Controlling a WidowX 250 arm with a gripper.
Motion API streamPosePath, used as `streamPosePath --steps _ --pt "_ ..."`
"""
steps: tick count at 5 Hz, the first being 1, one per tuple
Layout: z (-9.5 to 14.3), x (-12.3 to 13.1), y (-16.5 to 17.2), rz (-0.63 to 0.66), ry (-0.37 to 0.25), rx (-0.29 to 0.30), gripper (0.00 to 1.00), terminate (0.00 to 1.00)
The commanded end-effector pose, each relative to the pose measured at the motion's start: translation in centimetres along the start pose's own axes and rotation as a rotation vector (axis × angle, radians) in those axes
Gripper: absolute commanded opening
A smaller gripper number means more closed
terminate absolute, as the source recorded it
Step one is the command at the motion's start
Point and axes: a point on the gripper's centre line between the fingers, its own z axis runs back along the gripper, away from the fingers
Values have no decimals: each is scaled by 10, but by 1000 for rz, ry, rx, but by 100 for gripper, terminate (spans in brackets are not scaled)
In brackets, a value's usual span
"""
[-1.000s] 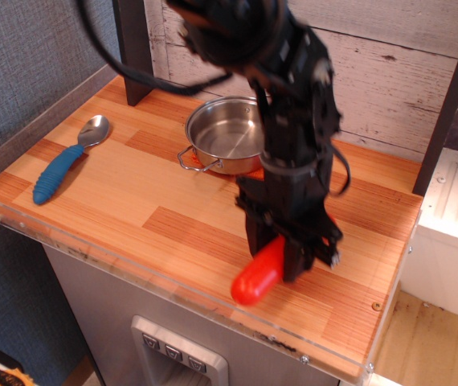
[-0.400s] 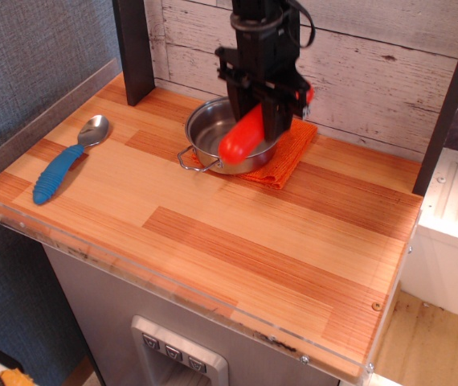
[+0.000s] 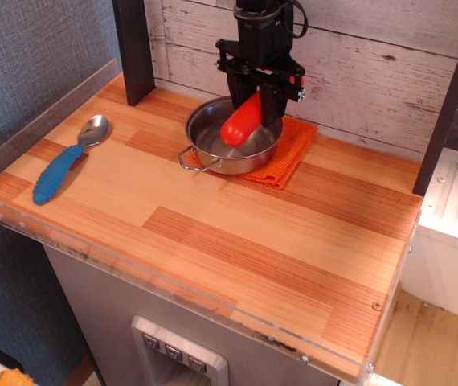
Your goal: Place the hot dog inside the pot
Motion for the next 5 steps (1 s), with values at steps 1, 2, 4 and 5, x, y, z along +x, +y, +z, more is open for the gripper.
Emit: streamPosePath --steps 1,2,4,5 --pt "8 -2 16 15 -15 39 100 0" --pt "16 -10 15 -6 -22 40 100 0" --pt "78 -46 5 -48 -141 20 100 0" --pt "90 -77 0 -35 -105 1 100 0"
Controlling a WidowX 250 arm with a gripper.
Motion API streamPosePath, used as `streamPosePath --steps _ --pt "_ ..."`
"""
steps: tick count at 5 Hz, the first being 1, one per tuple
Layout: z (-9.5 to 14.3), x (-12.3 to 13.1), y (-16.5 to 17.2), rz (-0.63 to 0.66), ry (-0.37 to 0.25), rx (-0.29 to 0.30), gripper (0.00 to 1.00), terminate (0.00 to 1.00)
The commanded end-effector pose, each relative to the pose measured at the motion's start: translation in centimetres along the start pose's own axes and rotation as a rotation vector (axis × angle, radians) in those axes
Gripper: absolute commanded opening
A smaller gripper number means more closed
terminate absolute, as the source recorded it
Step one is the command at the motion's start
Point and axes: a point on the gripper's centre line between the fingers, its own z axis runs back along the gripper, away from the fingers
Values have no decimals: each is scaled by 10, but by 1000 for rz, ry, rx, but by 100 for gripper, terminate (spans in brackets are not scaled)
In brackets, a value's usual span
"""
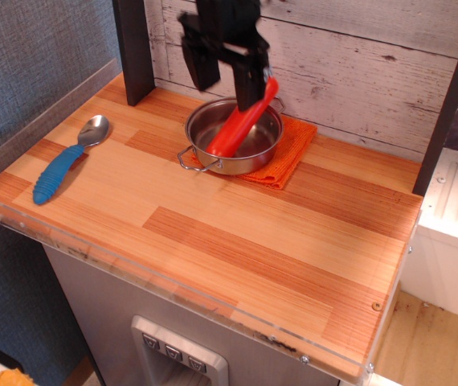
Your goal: Place the hot dog inside the pot
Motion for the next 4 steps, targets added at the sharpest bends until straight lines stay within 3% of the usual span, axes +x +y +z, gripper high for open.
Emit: streamPosePath --steps 1,2,3,4 --pt "24 -56 -3 46 38 29 100 0" --pt "15 -74 -2 81 68 73 100 0" --pt "12 -80 -1 145 76 86 100 0" --pt "13 -82 3 187 127 86 100 0"
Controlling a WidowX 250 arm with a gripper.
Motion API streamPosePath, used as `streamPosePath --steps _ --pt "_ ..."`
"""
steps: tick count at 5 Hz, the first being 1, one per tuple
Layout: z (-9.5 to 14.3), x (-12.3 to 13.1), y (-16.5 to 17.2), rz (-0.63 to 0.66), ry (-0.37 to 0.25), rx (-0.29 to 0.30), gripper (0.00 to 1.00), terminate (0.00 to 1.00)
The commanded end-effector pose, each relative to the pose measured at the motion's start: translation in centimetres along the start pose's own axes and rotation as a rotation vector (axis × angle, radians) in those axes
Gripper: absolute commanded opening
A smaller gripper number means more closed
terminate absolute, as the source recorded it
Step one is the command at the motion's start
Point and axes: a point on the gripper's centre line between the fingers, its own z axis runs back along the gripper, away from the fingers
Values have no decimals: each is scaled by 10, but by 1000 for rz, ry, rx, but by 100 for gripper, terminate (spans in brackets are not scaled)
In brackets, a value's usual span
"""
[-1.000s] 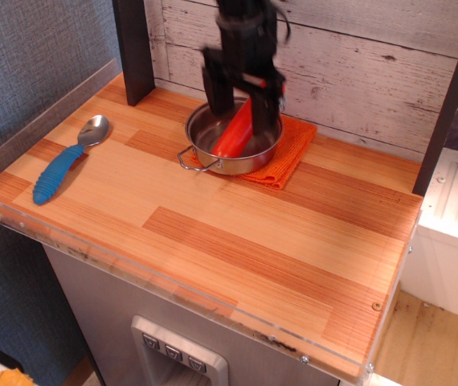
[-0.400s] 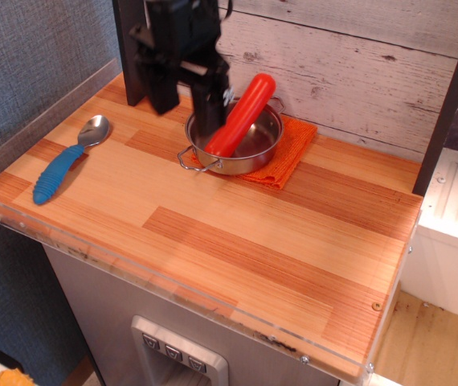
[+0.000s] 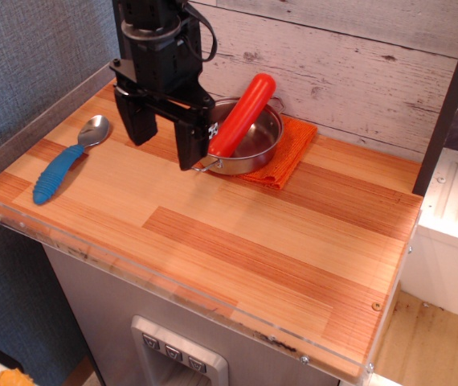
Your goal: Place the hot dog inside the pot
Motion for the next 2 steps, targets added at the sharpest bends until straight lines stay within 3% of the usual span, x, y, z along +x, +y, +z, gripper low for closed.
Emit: streamPosePath --steps 1,2 --pt "16 -4 9 48 5 22 100 0" --pt "16 -4 9 48 5 22 100 100"
